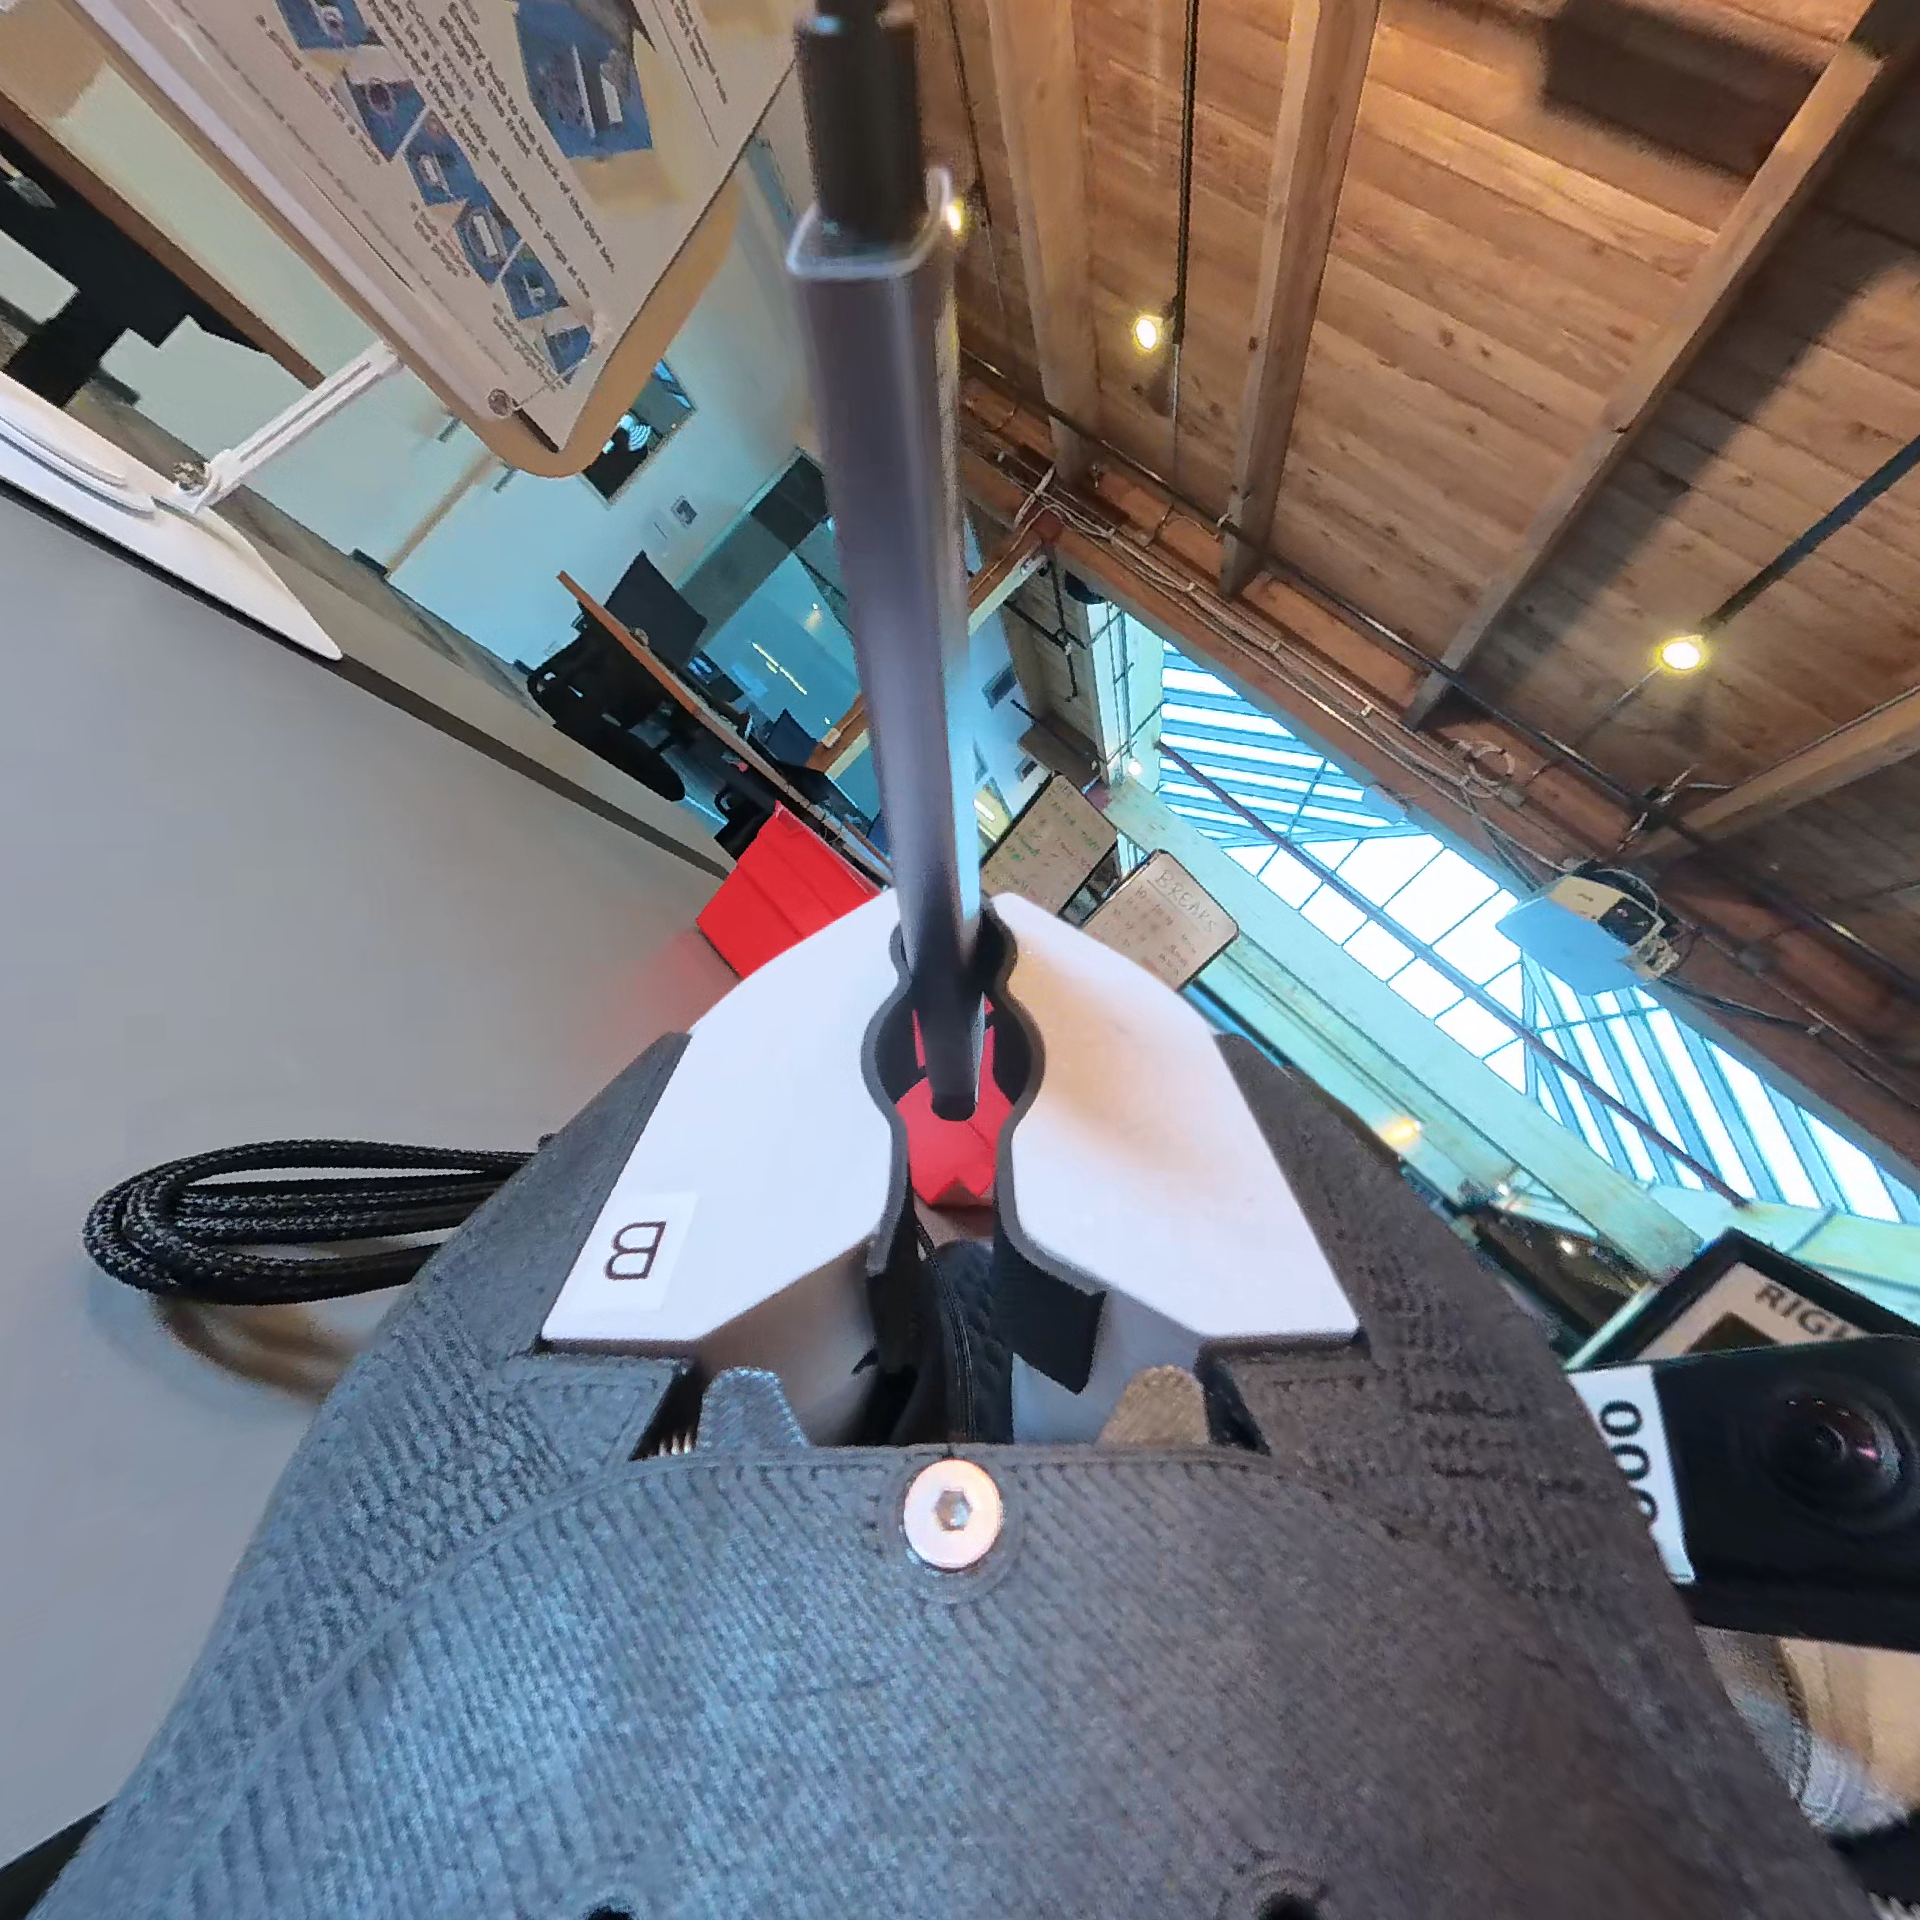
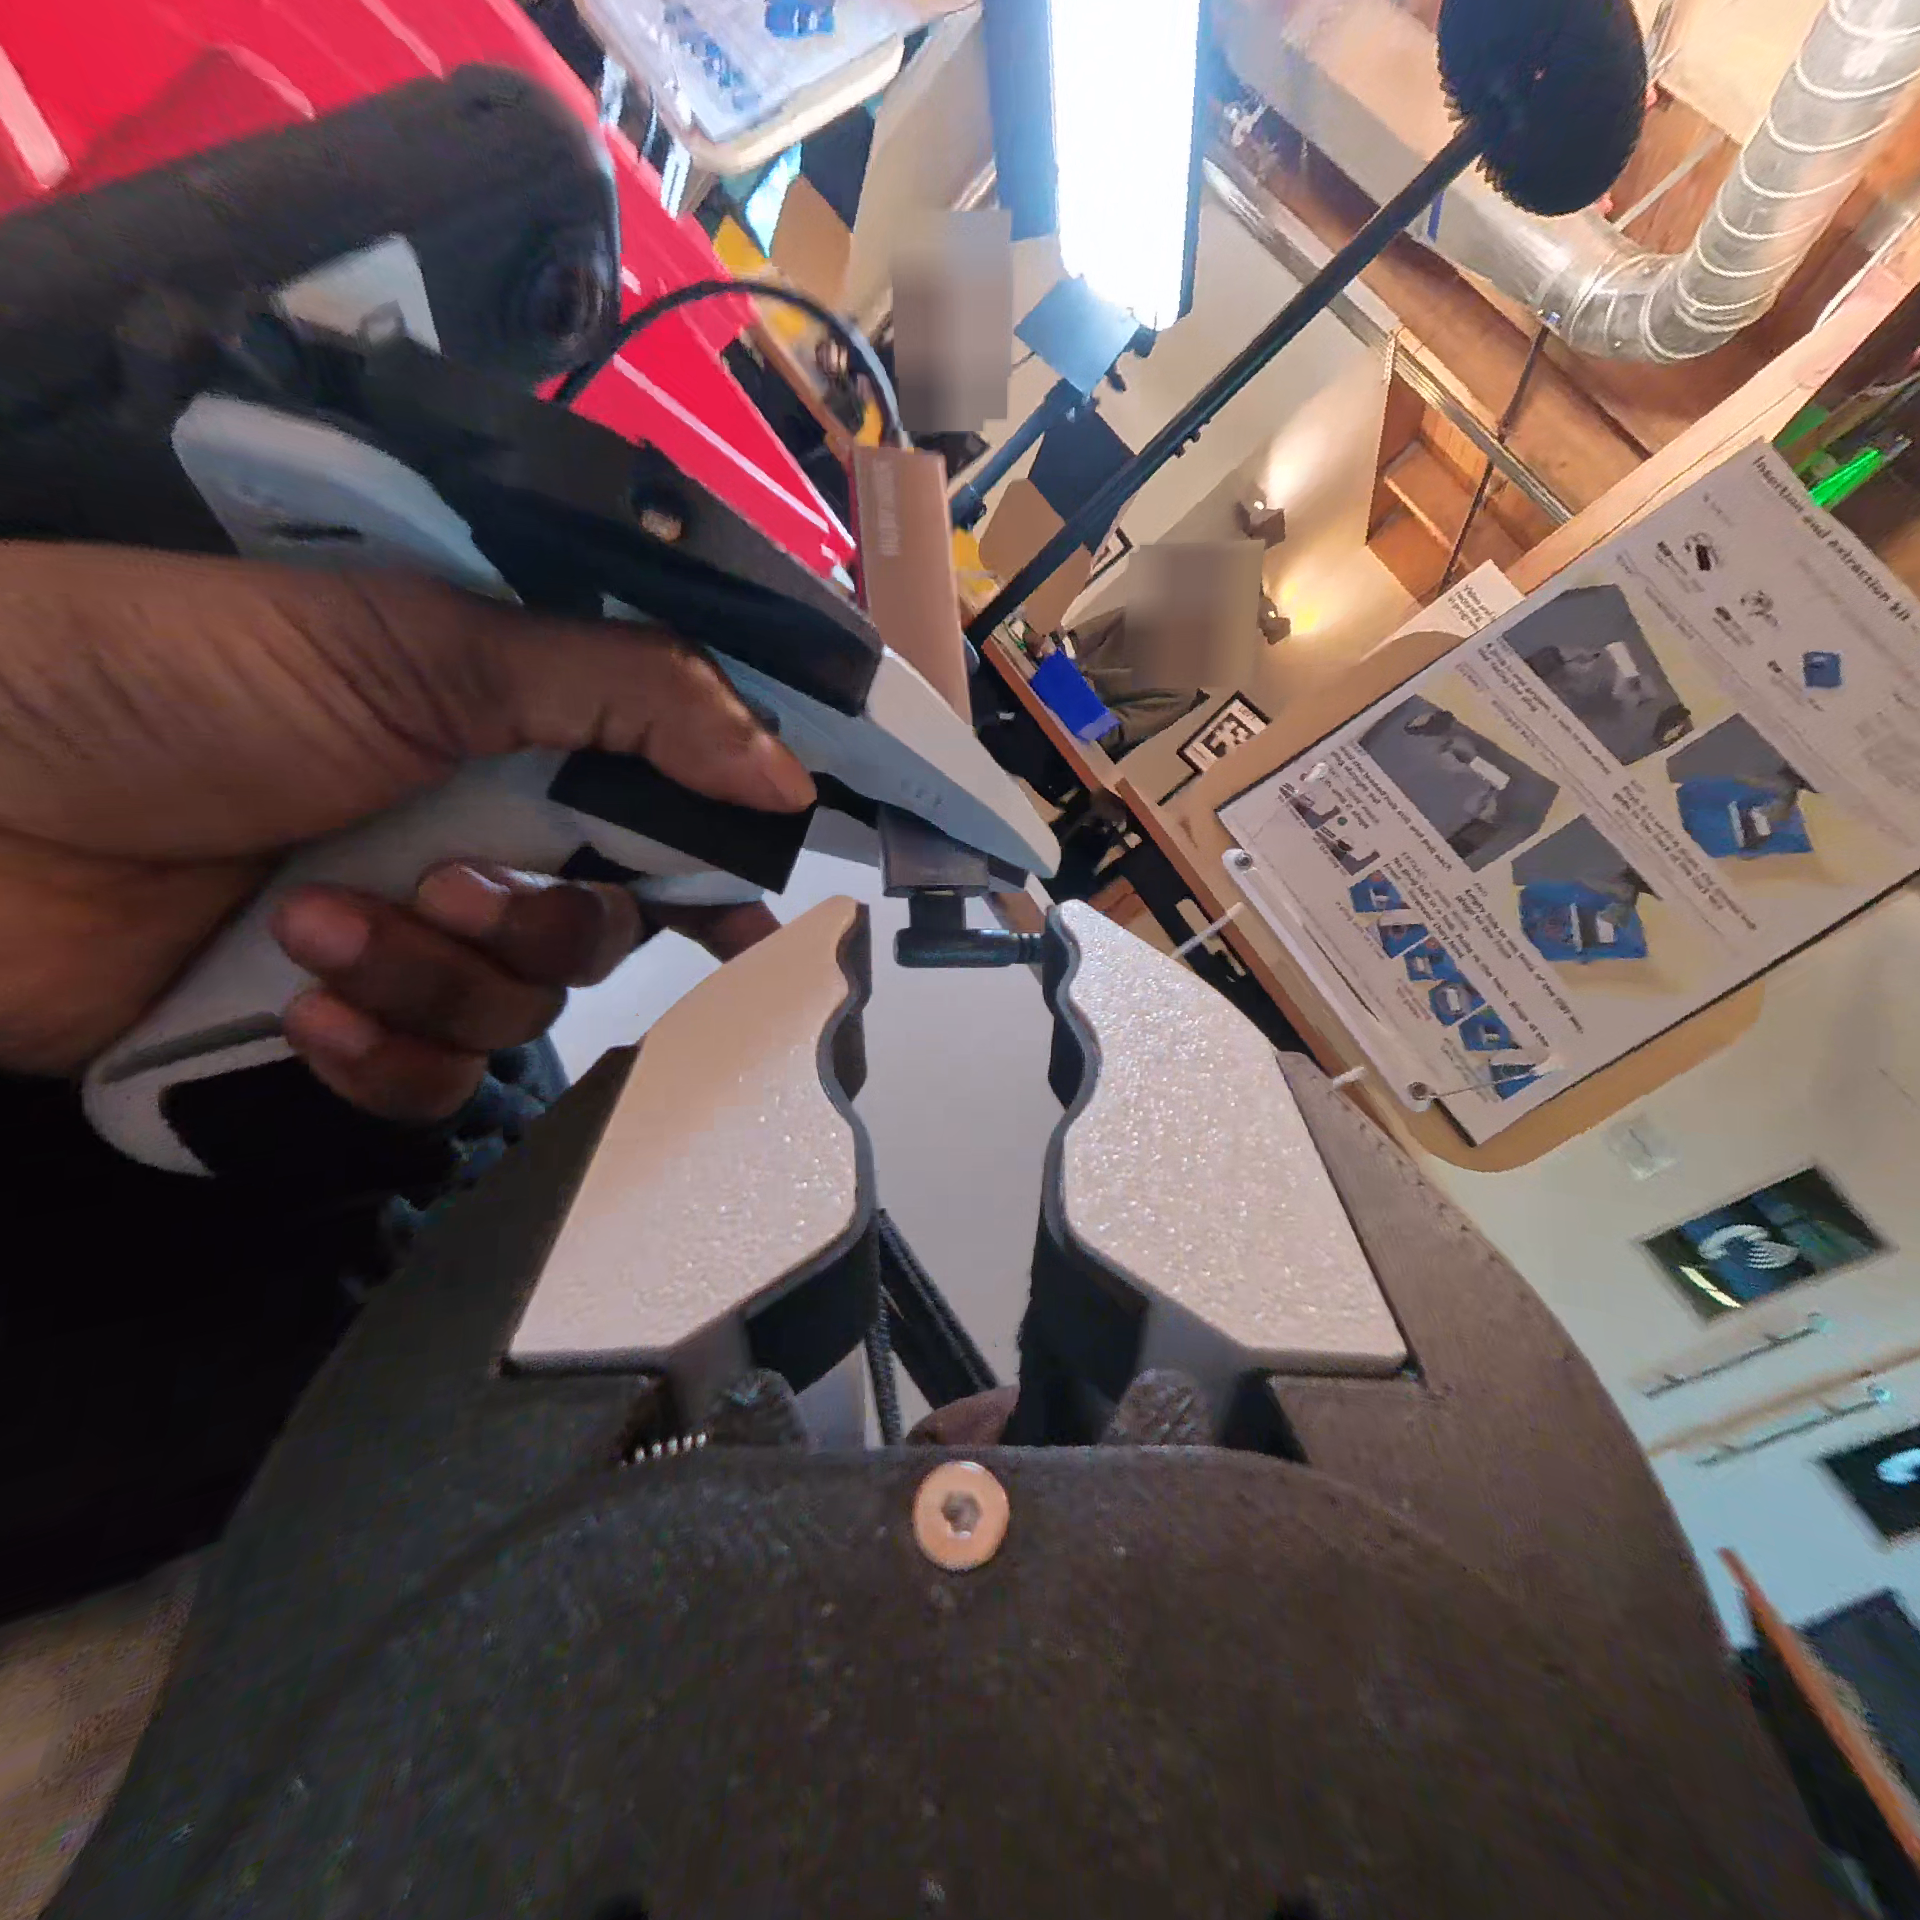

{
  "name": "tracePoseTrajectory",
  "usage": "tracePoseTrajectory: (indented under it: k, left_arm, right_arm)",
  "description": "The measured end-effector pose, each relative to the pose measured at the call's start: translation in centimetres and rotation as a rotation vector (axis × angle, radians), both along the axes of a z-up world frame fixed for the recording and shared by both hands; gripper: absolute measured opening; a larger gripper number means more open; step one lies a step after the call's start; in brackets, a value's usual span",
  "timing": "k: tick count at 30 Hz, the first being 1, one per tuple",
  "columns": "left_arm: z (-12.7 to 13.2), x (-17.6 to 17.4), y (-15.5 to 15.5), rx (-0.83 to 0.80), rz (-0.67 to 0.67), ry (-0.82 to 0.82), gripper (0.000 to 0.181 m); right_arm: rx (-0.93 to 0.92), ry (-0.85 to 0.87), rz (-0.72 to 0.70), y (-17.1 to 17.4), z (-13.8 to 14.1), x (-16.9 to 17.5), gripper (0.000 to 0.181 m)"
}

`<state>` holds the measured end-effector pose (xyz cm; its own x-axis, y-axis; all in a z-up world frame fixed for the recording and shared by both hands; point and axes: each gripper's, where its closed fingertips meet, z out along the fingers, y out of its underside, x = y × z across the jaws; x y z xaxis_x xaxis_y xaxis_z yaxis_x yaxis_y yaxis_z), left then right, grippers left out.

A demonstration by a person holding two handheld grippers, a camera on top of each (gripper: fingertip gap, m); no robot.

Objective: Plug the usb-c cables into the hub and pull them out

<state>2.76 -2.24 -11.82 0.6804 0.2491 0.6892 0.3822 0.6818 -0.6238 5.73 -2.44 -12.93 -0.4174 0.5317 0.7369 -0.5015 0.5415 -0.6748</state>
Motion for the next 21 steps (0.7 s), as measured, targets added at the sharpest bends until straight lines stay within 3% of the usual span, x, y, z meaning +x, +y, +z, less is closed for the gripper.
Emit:
tracePoseTrajectory:
  k: [4, 7, 10, 15, 18, 21]
  left_arm:
    - [-0.1, 0.3, 0.8, -0.060, -0.012, 0.025, 0.009]
    - [0.0, 0.1, 0.2, -0.011, -0.009, 0.013, 0.009]
    - [0.3, -0.1, -0.9, 0.110, -0.042, -0.019, 0.009]
    - [1.3, 1.1, -0.6, 0.236, -0.204, 0.008, 0.009]
    - [1.4, 1.1, -0.8, 0.281, -0.224, 0.002, 0.009]
    - [1.4, 1.1, -0.7, 0.271, -0.219, 0.008, 0.009]
  right_arm:
    - [0.119, 0.022, -0.024, -0.2, -0.7, -0.9, 0.032]
    - [0.023, -0.031, 0.029, -0.3, -0.2, -0.3, 0.028]
    - [-0.216, -0.271, 0.157, -0.5, -0.3, 0.8, 0.028]
    - [-0.906, -0.992, 0.533, -0.3, 1.7, 1.0, 0.025]
    - [-0.969, -1.068, 0.537, -0.2, 0.9, 0.3, 0.016]
    - [-0.975, -1.071, 0.514, -0.2, 0.5, 0.2, 0.019]
